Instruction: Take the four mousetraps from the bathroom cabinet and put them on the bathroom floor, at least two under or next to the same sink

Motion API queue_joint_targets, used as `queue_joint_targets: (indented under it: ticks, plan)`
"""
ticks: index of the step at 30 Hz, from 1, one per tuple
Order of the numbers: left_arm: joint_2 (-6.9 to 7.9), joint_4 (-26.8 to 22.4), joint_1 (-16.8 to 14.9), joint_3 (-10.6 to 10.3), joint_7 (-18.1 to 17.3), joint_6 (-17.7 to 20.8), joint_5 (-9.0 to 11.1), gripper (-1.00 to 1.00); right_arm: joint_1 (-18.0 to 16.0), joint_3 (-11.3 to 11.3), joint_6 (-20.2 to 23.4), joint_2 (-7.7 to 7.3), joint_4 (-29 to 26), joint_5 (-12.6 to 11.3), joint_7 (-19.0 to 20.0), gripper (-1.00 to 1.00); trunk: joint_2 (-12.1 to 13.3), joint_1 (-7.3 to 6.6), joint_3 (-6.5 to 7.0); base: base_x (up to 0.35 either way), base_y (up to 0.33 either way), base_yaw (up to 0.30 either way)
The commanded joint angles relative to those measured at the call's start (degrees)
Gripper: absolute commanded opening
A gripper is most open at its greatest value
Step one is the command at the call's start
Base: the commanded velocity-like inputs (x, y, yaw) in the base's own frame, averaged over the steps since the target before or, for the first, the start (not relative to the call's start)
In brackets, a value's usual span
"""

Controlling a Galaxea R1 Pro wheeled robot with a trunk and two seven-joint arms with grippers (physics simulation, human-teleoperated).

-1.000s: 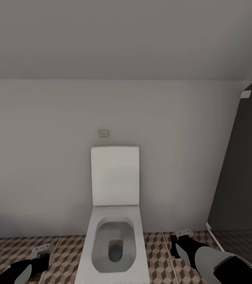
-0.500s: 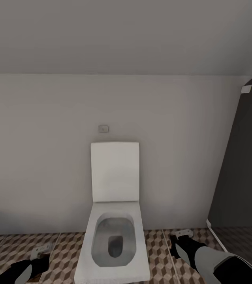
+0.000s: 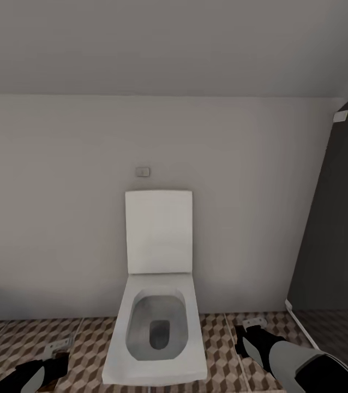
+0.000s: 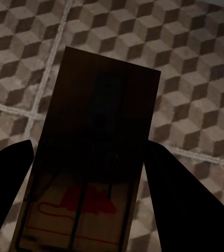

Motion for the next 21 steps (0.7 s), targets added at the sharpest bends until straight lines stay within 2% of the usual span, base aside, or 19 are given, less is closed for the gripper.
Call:
queue_joint_targets:
  ticks: [1, 21]
  plan:
    - [0.07, -0.1, 0.0, -0.3, -0.1, 0.2, 0.3, -1.00, -0.1, 0.5, 0.1, 0.01, 0.0, -0.8, -0.1, -1.00, -0.4, 0.21, -0.25, 0.000, 0.000, 0.000]
    - [0.04, 0.0, 0.0, -0.3, -0.1, 0.1, 0.2, -1.00, -0.1, 0.5, 0.1, -0.08, 0.0, -0.8, -0.1, -1.00, -8.5, 4.61, -3.84, 0.000, 0.000, 0.000]
